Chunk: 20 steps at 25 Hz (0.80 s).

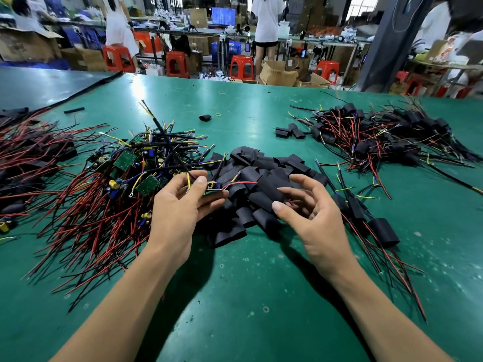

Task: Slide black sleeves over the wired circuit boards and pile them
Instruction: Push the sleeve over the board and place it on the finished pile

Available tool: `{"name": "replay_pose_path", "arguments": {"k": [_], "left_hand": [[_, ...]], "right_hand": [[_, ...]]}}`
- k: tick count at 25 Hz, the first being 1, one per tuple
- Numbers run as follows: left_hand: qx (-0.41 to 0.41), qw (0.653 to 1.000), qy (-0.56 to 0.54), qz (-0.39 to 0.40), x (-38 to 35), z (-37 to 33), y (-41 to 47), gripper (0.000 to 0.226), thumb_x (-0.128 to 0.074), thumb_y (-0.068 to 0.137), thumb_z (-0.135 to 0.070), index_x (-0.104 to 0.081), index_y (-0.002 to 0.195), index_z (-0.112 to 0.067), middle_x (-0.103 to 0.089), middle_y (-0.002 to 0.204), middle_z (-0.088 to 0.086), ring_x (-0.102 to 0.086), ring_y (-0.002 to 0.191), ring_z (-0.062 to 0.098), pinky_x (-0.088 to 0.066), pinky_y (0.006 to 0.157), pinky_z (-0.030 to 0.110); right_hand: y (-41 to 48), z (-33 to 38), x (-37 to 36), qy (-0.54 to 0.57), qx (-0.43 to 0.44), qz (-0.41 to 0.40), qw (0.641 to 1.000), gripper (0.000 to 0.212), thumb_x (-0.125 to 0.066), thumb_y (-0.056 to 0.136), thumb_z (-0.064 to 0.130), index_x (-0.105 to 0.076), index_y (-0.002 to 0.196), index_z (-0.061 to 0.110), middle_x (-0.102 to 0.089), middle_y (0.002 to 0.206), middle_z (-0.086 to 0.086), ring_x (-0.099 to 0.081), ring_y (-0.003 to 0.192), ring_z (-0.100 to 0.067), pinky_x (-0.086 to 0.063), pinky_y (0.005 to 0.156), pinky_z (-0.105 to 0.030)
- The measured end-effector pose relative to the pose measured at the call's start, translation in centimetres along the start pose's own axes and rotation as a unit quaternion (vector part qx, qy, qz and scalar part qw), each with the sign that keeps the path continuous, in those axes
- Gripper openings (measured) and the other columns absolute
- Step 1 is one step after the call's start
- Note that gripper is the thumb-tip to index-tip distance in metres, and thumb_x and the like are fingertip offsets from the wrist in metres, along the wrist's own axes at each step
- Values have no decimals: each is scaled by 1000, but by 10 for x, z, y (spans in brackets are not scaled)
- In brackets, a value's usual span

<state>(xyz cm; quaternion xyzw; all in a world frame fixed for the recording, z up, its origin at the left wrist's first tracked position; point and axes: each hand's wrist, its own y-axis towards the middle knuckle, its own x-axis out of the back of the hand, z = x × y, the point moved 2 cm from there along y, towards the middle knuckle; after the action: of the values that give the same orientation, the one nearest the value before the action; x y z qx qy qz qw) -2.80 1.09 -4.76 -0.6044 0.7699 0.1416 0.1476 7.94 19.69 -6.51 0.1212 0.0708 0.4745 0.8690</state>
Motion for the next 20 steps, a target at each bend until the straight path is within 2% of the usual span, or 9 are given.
{"name": "replay_pose_path", "arguments": {"k": [2,5,8,10,13,16,20], "left_hand": [[19,999,2,28,-3,0,-2,11,-53,100,-6,-63,100,-7,-70,72,-6,-75,76,30,-61,68,32],[54,997,-16,46,-8,1,-5,11,-56,98,-7,-66,101,-6,-69,82,6,-75,79,31,-60,66,30],[91,992,-49,67,-14,4,-12,12,-59,94,-10,-66,103,-4,-71,85,11,-75,79,28,-59,64,27],[111,988,-71,83,-20,5,-17,22,-64,86,-15,-65,105,-3,-71,87,13,-75,78,25,-59,62,26],[127,983,-88,99,-25,5,-22,37,-68,76,-21,-63,107,-2,-73,88,14,-75,75,23,-59,60,25],[131,982,-96,101,-26,5,-24,36,-68,75,-21,-62,106,-2,-74,88,13,-75,75,22,-59,61,24],[138,980,-105,96,-28,7,-26,37,-69,76,-20,-62,108,-2,-75,90,14,-75,75,21,-59,60,23]], "right_hand": [[1,5,-1,101,-48,-2,994,60,-86,71,12,-58,124,20,-75,100,0,-71,86,-19,-58,81,-29],[3,16,0,249,-110,-6,962,51,-77,70,17,-61,118,10,-69,79,-1,-65,62,-15,-53,55,-17],[-1,17,-5,285,-147,19,947,45,-76,70,23,-70,111,7,-68,88,-8,-62,62,-14,-56,61,-21],[-3,17,-11,303,-166,23,938,42,-77,67,26,-74,104,7,-70,93,-9,-62,63,-15,-57,63,-23],[-5,19,-15,346,-179,21,921,36,-75,69,26,-75,100,9,-72,85,-6,-62,61,-13,-57,61,-24],[-5,19,-16,388,-198,21,900,30,-74,70,29,-77,96,14,-70,82,-2,-61,63,-12,-56,63,-23],[-7,19,-20,420,-232,24,877,34,-74,69,30,-75,100,16,-70,82,0,-64,67,-12,-58,65,-24]]}}
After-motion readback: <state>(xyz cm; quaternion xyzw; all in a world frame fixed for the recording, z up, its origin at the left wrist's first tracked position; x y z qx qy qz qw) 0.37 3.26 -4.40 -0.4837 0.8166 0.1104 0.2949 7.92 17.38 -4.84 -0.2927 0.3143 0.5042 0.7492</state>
